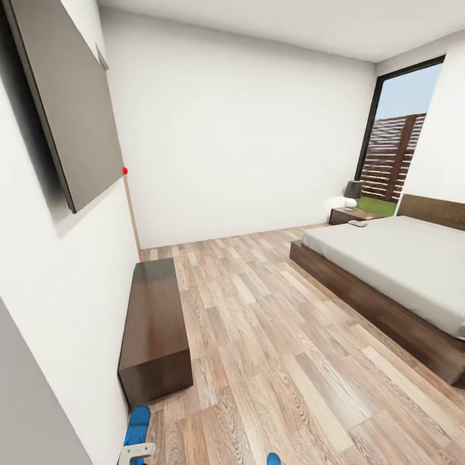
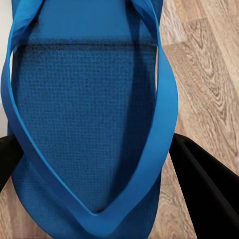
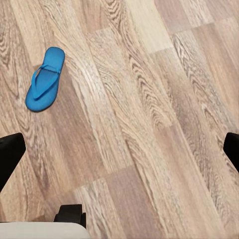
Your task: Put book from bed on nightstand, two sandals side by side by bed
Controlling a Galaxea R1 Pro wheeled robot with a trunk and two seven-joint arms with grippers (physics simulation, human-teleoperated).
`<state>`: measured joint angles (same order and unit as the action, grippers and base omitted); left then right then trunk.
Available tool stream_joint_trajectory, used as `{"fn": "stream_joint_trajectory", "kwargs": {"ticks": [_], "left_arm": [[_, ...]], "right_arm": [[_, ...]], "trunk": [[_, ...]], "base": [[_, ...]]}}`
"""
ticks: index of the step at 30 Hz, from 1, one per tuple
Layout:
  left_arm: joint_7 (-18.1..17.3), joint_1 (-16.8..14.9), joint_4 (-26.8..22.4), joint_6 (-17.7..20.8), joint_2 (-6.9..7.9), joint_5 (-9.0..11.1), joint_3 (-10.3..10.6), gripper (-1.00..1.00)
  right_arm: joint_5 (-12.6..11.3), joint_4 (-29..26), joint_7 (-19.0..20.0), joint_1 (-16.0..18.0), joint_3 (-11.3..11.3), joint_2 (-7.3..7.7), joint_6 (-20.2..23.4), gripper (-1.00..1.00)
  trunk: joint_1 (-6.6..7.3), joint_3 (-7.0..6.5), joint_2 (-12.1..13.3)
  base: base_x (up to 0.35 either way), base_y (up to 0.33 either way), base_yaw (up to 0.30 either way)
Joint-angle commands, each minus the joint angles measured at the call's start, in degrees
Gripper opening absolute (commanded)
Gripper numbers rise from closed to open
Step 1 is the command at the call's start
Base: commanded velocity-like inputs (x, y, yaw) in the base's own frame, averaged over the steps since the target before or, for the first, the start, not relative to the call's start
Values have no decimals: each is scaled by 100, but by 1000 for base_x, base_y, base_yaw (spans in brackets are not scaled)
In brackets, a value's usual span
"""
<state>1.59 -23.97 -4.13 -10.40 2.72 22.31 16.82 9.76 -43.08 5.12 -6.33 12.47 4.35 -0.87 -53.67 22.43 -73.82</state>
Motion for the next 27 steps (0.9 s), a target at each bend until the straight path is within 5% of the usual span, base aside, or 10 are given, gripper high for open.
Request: {"fn": "stream_joint_trajectory", "kwargs": {"ticks": [1,13,27], "left_arm": [[17,-2,0,-15,1,37,49,-100],[17,-2,0,-15,1,37,49,-100],[17,-2,-7,-23,1,37,49,-100]], "right_arm": [[60,-7,41,0,28,-5,-14,100],[52,17,41,0,28,-5,-194,100],[53,28,41,0,27,-5,-208,100]], "trunk": [[0,5,-3],[0,5,-3],[0,5,-3]], "base": [[0,0,-16],[72,120,-18],[86,107,-162]]}}
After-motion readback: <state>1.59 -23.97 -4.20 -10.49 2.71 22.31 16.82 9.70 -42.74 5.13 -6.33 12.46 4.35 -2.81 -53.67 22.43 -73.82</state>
